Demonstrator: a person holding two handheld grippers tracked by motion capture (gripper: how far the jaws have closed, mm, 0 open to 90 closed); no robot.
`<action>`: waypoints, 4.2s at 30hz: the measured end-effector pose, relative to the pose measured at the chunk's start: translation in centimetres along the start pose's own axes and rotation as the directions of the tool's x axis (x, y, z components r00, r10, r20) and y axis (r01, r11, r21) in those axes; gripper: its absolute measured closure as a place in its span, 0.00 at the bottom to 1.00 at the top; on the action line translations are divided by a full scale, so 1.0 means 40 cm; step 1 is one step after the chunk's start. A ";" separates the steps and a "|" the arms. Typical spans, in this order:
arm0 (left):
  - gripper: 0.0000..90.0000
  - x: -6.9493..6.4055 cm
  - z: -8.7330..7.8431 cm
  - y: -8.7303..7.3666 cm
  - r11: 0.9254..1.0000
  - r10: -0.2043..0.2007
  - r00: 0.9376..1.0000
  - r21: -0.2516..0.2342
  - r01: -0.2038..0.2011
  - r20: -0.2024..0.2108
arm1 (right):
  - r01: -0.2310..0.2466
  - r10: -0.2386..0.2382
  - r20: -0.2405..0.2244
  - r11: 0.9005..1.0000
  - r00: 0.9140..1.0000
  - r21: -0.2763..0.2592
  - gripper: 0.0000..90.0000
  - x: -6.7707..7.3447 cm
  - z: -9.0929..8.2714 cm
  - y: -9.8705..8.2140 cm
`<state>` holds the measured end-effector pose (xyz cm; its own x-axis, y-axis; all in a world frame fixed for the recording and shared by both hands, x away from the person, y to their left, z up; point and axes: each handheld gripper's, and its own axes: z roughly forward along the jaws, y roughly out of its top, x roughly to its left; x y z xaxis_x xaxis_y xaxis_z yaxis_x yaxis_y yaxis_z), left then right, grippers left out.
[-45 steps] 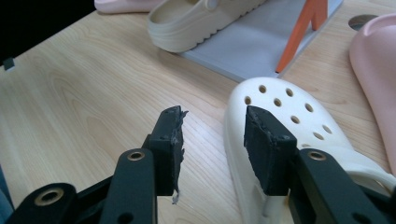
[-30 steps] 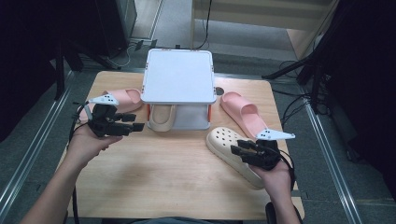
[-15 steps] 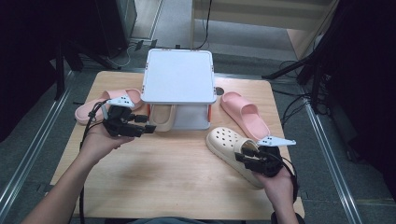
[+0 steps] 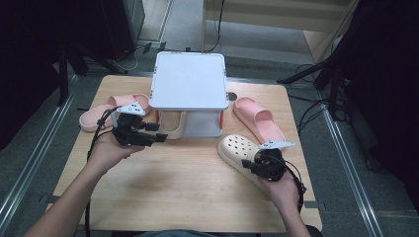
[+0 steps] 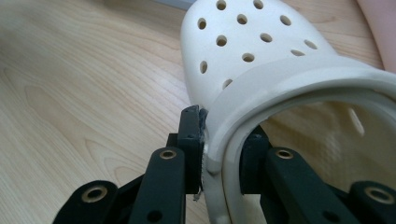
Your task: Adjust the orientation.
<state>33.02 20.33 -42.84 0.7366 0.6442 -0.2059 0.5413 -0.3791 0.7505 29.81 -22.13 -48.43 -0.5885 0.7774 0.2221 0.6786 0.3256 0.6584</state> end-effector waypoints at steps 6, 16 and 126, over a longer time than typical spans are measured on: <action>0.51 -0.006 0.004 -0.001 1.000 0.014 1.000 0.002 -0.014 0.000 | -0.032 0.032 -0.024 0.999 0.999 -0.009 0.86 0.004 -0.009 0.009; 0.57 -0.025 0.000 -0.010 1.000 0.006 1.000 -0.028 -0.006 0.013 | 0.015 -0.015 -0.074 1.000 0.997 -0.005 0.86 0.077 0.013 0.037; 0.85 -0.091 0.199 -0.103 0.993 -0.060 0.998 0.106 0.058 0.019 | 0.119 -0.117 -0.103 0.993 0.988 0.019 1.00 0.112 0.100 0.106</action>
<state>31.33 14.24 -50.20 0.7101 0.6534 -0.2623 0.6229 -0.4092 0.6668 31.81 -15.12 -47.54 -0.7058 0.6745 0.2168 0.6118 0.4259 0.6665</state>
